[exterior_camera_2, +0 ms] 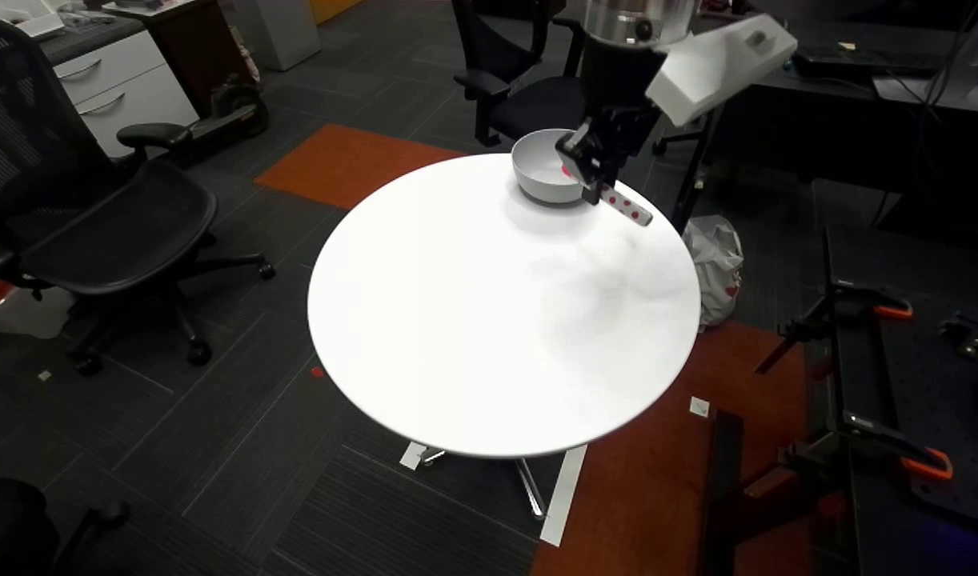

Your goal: Take the marker out of the grey bowl

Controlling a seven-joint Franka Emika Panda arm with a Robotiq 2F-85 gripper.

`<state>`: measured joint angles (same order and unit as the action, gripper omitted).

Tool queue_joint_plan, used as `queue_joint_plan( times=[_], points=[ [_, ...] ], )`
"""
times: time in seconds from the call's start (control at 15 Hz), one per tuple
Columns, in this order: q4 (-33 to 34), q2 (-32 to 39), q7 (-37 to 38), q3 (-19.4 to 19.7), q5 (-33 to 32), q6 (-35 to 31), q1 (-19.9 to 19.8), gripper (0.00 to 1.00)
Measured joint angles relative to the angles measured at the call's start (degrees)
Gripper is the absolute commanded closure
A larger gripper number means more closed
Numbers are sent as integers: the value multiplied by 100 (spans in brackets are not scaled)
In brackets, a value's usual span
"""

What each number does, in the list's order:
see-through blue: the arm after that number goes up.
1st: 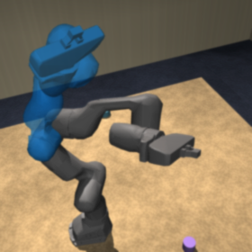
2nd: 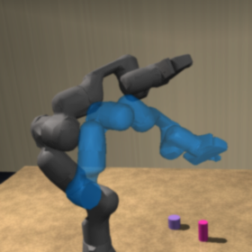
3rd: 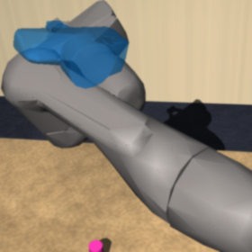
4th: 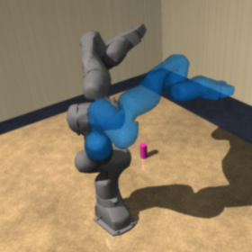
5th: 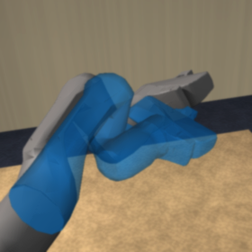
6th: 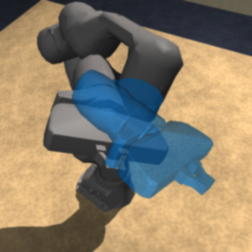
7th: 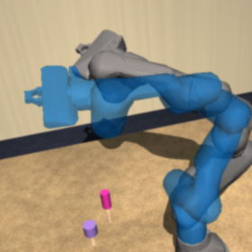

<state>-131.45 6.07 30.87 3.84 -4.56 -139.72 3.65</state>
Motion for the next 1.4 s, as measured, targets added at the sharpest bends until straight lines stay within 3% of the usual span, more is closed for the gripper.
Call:
queue_joint_plan(
  times=[0.53, 1.13, 1.2, 1.4],
  points=[
    [-525, 918, 118, -12, 95, -1438, -1, 95],
    [-304, 1713, 118, 172, 283, -1865, 76, 95],
    [-262, 1769, 118, 194, 320, -1867, 97, 62],
    [-166, 1887, 118, 234, 413, -1868, 134, 41]
  ],
)
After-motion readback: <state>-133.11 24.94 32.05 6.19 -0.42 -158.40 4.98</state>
